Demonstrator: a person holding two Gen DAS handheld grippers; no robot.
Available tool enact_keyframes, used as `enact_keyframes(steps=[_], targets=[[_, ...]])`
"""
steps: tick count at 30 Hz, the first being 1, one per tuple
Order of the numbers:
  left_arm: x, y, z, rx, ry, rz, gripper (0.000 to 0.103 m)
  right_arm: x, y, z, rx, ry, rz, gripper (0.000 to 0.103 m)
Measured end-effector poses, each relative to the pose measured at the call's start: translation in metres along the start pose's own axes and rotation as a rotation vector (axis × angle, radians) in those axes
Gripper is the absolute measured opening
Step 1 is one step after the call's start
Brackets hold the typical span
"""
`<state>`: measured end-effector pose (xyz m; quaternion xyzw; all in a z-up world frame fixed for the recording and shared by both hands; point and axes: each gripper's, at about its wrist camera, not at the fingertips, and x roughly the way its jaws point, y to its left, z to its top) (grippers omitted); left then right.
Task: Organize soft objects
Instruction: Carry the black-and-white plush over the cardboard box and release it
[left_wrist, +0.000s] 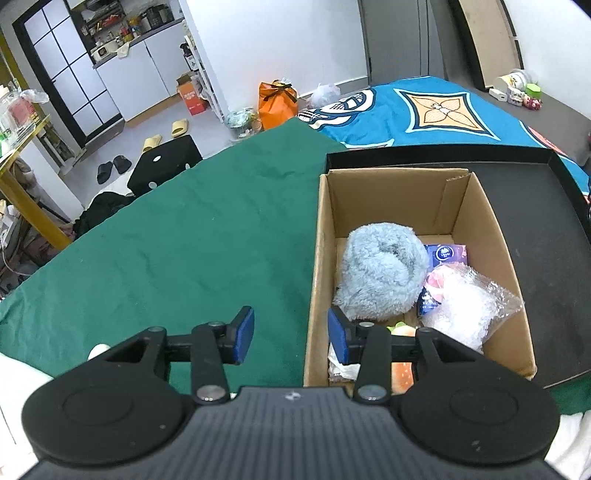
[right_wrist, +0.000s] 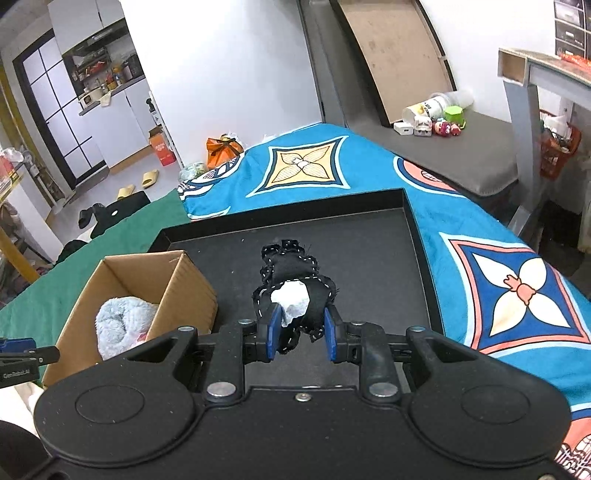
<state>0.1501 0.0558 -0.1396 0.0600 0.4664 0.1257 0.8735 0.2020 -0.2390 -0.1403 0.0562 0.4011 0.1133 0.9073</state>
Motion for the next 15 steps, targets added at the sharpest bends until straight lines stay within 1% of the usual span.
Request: enact_keyframes(steps=[3,8,12,15], targets=[[0.003,0.001,-0.004,-0.004,0.007,-0.013,0.042,-0.002,0.004,0.0,-0.008,-0.003,-0.008,0.025],[0.004,0.003,-0.007,-0.016,-0.002,-0.033,0.042,-0.006,0.015,0.003,-0.027,-0.017,-0.011,0.025],[0.008,0.002,-0.009,-0.006,0.001,-0.051,0.042,-0.007,0.025,0.008,-0.02,-0.027,0.0,0.025],[0.011,0.004,-0.01,-0.016,0.009,-0.047,0.042,-0.006,0.034,0.011,-0.028,-0.036,0.005,0.025]])
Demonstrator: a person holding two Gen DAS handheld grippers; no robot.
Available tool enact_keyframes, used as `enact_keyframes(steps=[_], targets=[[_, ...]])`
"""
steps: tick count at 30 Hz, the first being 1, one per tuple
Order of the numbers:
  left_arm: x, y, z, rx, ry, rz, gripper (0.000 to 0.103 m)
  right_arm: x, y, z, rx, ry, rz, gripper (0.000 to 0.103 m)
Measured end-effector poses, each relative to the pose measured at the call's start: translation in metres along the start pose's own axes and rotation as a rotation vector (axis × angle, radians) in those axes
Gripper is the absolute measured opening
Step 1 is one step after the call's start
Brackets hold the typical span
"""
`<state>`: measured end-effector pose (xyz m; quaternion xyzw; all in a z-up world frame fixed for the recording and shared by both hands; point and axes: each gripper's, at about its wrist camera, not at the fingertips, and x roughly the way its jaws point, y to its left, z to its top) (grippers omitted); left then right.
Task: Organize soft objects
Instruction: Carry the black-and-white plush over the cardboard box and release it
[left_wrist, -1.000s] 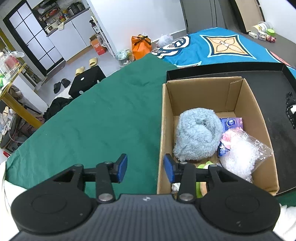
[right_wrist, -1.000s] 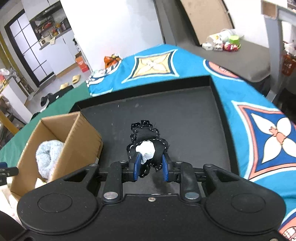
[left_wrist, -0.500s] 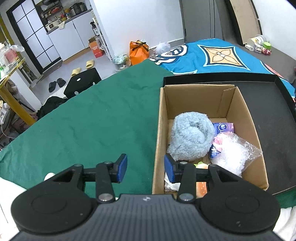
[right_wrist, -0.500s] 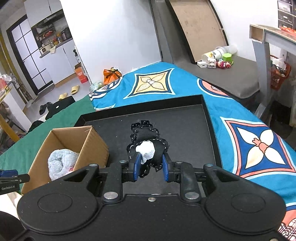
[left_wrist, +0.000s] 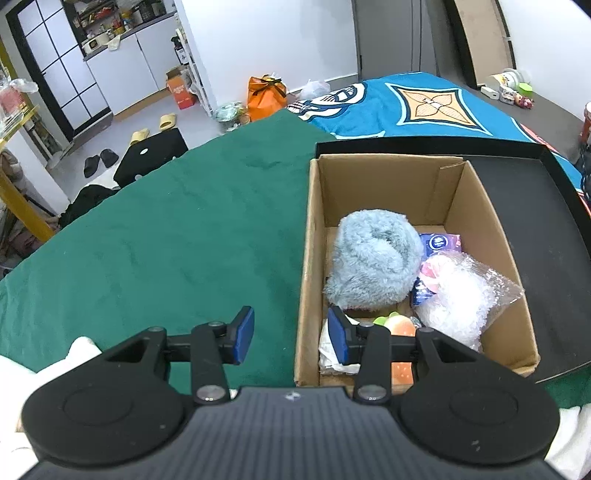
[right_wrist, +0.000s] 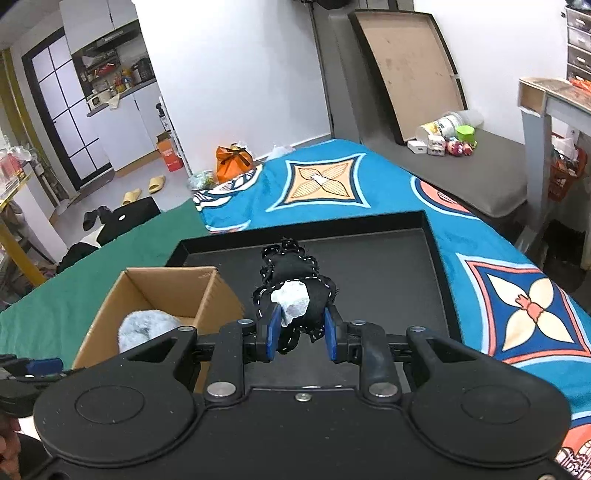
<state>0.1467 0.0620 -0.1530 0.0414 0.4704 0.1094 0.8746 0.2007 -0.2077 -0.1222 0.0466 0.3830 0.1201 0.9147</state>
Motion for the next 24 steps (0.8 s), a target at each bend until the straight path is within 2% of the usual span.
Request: enact_keyframes(steps=[15,24], targets=[[0.007,0.008,-0.003,-0.03,0.01,-0.054,0.037,0.011,0.053,0.011,-0.085,0.004,0.043,0.025],[0.017,0.013,-0.004,-0.051,0.036,-0.109,0.021,0.018,0.084,0.019,-0.121,0.005,0.08,0.026]])
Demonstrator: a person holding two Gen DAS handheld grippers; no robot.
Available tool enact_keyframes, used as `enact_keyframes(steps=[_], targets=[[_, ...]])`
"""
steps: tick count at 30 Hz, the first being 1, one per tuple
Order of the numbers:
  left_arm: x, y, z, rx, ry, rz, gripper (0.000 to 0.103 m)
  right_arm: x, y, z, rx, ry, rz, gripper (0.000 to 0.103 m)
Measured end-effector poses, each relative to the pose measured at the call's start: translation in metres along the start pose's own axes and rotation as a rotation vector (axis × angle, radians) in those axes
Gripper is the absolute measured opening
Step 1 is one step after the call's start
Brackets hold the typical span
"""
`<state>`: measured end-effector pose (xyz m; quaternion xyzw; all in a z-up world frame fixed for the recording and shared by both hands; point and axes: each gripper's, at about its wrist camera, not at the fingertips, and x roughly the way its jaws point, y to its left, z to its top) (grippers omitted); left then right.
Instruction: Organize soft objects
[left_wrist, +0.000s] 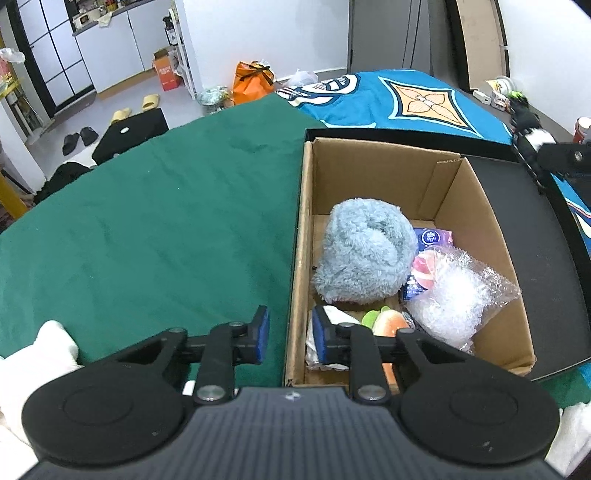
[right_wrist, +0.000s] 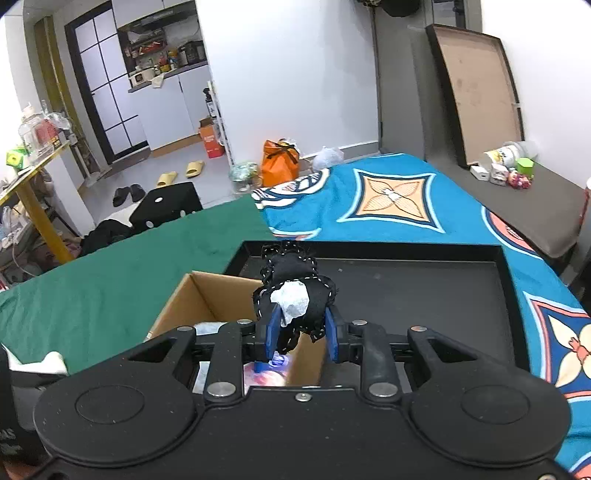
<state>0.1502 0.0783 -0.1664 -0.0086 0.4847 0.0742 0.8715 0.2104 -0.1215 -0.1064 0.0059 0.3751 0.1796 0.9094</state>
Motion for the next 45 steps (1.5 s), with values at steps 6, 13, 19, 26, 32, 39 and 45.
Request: enact_keyframes(steps=[6,13,19,26,32,39,45], targets=[[0.003,0.003,-0.001,-0.01,0.02,-0.036,0.008,0.0,0.012,0.01,-0.012,-0.028,0.031,0.038],[0.0,0.004,-0.002,-0.01,0.013,-0.051,0.008,-0.004,0.011,0.003,-0.019,-0.001,0.022,0.054],[-0.002,0.004,-0.002,-0.014,0.018,-0.035,0.009,-0.016,-0.008,-0.011,0.029,0.032,-0.01,0.055],[-0.01,0.005,0.003,-0.028,0.013,-0.026,0.012,-0.032,-0.024,-0.021,0.057,0.034,-0.028,0.058],[-0.021,0.007,0.003,-0.054,0.023,-0.02,0.013,-0.041,-0.031,-0.024,0.075,0.03,-0.033,0.06],[-0.041,0.004,0.008,-0.055,0.01,-0.019,0.031,-0.053,-0.037,-0.028,0.094,0.011,-0.035,0.07],[-0.064,-0.003,0.015,-0.051,-0.016,-0.018,0.056,-0.068,-0.042,-0.028,0.104,-0.017,-0.046,0.089]])
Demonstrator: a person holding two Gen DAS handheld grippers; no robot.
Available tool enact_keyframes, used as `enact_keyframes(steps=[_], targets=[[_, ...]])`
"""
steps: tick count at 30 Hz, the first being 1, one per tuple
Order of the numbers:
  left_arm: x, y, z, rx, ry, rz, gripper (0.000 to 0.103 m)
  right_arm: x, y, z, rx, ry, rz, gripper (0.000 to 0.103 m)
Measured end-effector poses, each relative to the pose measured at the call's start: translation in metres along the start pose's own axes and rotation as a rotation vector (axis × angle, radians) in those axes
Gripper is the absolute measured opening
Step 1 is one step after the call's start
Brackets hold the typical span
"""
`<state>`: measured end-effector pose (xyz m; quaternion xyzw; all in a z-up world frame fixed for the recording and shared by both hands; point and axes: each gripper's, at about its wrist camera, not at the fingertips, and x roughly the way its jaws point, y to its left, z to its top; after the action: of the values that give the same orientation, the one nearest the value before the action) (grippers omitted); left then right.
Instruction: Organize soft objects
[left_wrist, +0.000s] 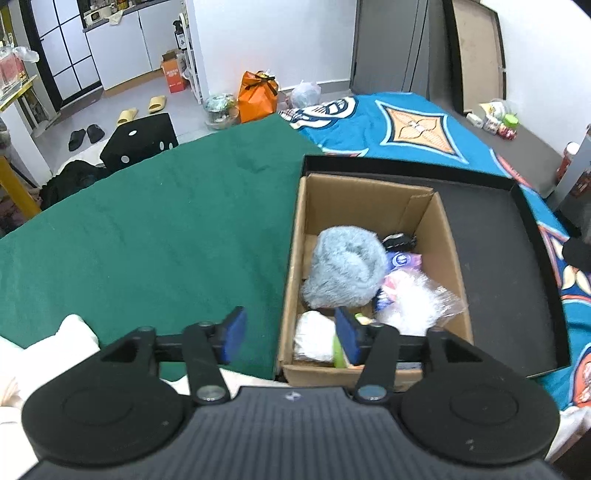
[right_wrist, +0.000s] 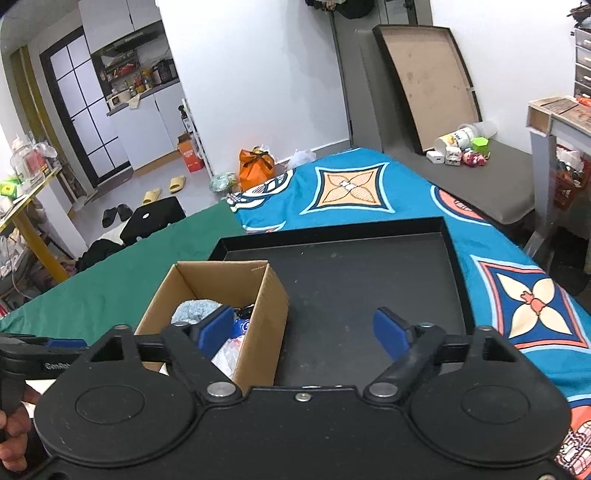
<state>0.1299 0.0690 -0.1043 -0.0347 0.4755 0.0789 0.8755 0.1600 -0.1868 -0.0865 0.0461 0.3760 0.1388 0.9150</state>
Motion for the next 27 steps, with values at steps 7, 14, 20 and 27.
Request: enact_keyframes(steps=[7,14,20,27], targets=[[-0.029,-0.012,0.008,0.002,-0.029,-0.033,0.081,-0.021,-0.007,0.006,0.011,-0.024,-0.027,0.102],[-0.061,-0.028,0.01,0.022,-0.076,-0.044,0.09,-0.045,-0.014,0.009,0.025,-0.039,-0.03,0.103],[-0.087,-0.032,0.009,-0.002,-0.098,-0.054,0.092,-0.069,-0.019,0.012,0.036,-0.058,-0.026,0.103],[-0.113,-0.042,0.003,0.02,-0.137,-0.051,0.093,-0.095,-0.026,0.016,0.051,-0.074,-0.032,0.103]])
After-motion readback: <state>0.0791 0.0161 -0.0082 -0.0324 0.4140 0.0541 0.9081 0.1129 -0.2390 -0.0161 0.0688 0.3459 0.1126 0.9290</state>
